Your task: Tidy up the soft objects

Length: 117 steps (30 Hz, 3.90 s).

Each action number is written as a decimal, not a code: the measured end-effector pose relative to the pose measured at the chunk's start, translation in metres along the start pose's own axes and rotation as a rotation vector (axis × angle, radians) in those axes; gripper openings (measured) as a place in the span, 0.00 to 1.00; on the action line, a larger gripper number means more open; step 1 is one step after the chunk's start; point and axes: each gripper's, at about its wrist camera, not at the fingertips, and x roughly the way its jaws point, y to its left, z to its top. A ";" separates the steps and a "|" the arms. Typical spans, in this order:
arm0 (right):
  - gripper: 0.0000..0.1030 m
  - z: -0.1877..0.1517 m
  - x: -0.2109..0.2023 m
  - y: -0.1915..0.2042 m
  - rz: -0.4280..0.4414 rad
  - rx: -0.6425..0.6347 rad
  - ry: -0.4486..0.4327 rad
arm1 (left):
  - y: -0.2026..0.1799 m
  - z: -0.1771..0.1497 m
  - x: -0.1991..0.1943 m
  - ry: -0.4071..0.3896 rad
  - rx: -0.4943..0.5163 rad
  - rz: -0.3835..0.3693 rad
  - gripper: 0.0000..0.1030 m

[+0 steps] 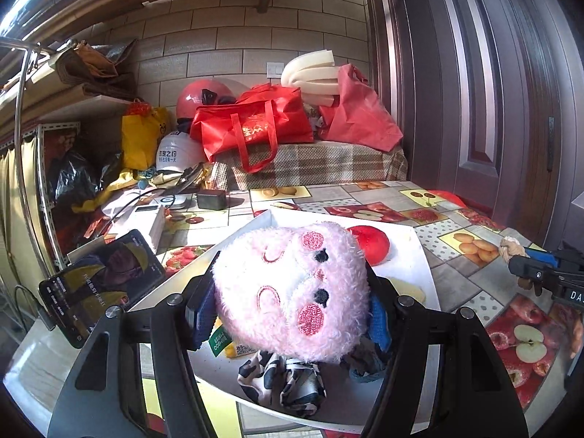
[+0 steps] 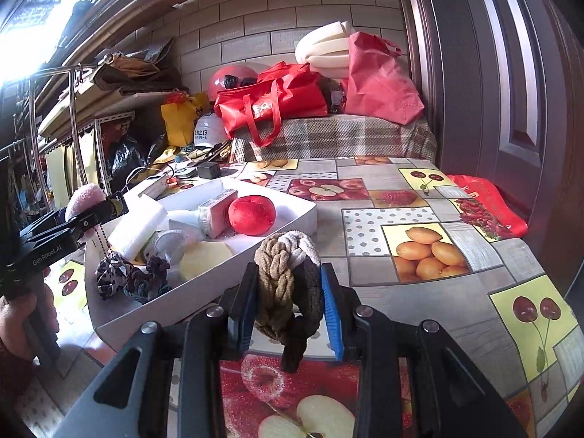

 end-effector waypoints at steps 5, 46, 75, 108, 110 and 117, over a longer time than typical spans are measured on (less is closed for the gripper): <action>0.32 0.005 0.016 0.020 0.034 -0.030 0.014 | 0.006 0.002 0.007 0.008 0.005 0.019 0.65; 1.00 0.049 0.111 0.072 0.021 -0.053 0.000 | 0.027 0.016 0.053 0.043 -0.047 0.086 1.00; 1.00 0.045 0.087 0.056 -0.036 0.020 -0.088 | 0.025 0.014 0.039 0.010 -0.054 0.140 1.00; 1.00 -0.038 0.012 -0.057 -0.269 0.279 0.428 | -0.036 -0.006 0.000 0.148 0.030 0.002 1.00; 1.00 -0.043 0.005 -0.072 -0.365 0.298 0.459 | -0.043 -0.008 -0.001 0.171 0.037 0.002 1.00; 1.00 -0.047 0.003 -0.084 -0.448 0.285 0.500 | -0.064 -0.007 -0.021 0.182 0.054 0.054 1.00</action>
